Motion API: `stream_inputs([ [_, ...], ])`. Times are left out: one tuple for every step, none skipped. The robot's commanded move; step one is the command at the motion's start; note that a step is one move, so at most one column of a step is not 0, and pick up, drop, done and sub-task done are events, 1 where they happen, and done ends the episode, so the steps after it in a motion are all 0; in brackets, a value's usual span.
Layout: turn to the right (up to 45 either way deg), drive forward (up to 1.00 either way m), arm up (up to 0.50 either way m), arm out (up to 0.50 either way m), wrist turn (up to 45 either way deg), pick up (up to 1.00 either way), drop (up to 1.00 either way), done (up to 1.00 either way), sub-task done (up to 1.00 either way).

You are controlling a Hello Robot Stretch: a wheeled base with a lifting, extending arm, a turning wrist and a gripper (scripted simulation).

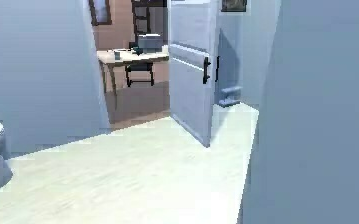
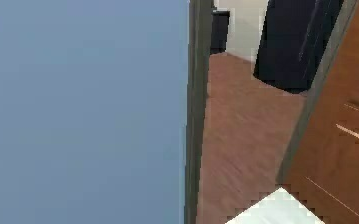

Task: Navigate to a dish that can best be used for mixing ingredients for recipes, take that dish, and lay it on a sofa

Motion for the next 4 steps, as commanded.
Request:
stream_inputs([
  [45.0,0.0,0.0,0.0,0.0,0.0,0.0,0.0,0.0],
  [45.0,0.0,0.0,0.0,0.0,0.0,0.0,0.0,0.0],
  [45.0,0.0,0.0,0.0,0.0,0.0,0.0,0.0,0.0],
  [15.0,0.0,0.0,0.0,0.0,0.0,0.0,0.0,0.0],
])
